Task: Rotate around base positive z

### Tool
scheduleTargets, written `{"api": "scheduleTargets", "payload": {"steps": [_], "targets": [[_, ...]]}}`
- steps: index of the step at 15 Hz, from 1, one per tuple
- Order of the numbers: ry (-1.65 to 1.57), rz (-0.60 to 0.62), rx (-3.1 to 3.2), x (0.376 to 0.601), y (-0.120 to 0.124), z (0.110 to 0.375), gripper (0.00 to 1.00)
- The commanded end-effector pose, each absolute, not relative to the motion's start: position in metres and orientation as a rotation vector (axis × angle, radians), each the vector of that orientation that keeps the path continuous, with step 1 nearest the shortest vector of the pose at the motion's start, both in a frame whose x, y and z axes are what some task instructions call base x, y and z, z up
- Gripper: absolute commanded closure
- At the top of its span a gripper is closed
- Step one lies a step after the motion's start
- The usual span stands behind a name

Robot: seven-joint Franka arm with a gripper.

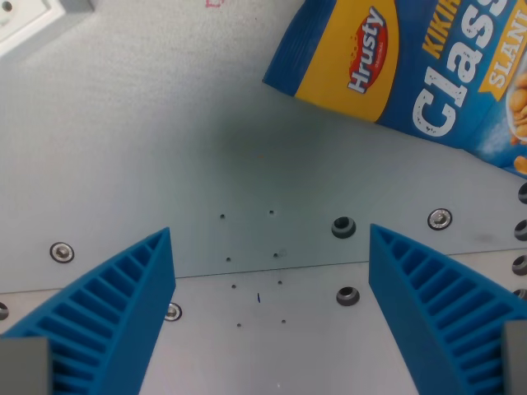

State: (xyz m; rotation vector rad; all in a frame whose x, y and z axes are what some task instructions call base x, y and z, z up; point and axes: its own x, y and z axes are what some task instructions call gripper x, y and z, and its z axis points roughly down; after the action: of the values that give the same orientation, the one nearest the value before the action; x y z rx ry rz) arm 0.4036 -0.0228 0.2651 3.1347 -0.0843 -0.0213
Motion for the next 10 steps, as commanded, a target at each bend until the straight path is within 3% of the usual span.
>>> {"api": "scheduleTargets", "payload": {"steps": [1,10], "targets": [[-0.064,-0.011,3.135,0.4039,-0.0228,0.2676,0.0],[0.125,-0.011,3.132,0.4039,-0.0228,0.2676,0.0]]}}
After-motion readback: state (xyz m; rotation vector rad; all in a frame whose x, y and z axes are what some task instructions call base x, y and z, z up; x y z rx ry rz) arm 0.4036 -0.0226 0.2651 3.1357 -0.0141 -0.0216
